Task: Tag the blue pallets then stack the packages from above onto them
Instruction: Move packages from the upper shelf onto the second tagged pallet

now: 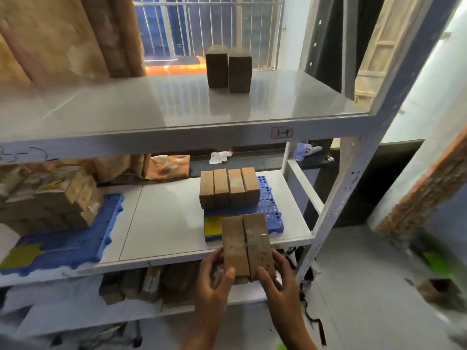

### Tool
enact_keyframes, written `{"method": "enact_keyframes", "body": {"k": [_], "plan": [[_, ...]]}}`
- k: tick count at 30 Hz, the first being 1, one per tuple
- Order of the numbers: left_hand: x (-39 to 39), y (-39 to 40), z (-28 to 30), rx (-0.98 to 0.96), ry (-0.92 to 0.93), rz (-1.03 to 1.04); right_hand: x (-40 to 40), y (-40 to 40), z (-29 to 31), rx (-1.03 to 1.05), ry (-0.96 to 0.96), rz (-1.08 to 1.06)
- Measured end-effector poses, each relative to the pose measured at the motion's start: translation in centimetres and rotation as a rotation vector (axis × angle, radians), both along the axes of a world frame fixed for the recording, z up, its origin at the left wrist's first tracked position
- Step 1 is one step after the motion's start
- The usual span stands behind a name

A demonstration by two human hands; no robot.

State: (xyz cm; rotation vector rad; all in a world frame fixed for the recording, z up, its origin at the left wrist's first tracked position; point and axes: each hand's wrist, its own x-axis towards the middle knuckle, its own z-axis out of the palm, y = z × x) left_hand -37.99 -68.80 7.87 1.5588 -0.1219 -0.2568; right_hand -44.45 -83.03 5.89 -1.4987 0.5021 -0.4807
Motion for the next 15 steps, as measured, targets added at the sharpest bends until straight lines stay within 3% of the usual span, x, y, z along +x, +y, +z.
{"method": "enact_keyframes", "body": {"k": [6,15], "plan": [[4.6,-1.8,-1.0,0.021,0.050,-0.026,4.9,-1.1,-1.3,0.034,0.055,-0.082],[8.8,-3.7,-2.7,-0.075,0.222,-0.058,8.7,-3.0,-2.1,0.329,0.083,-0.247]]}}
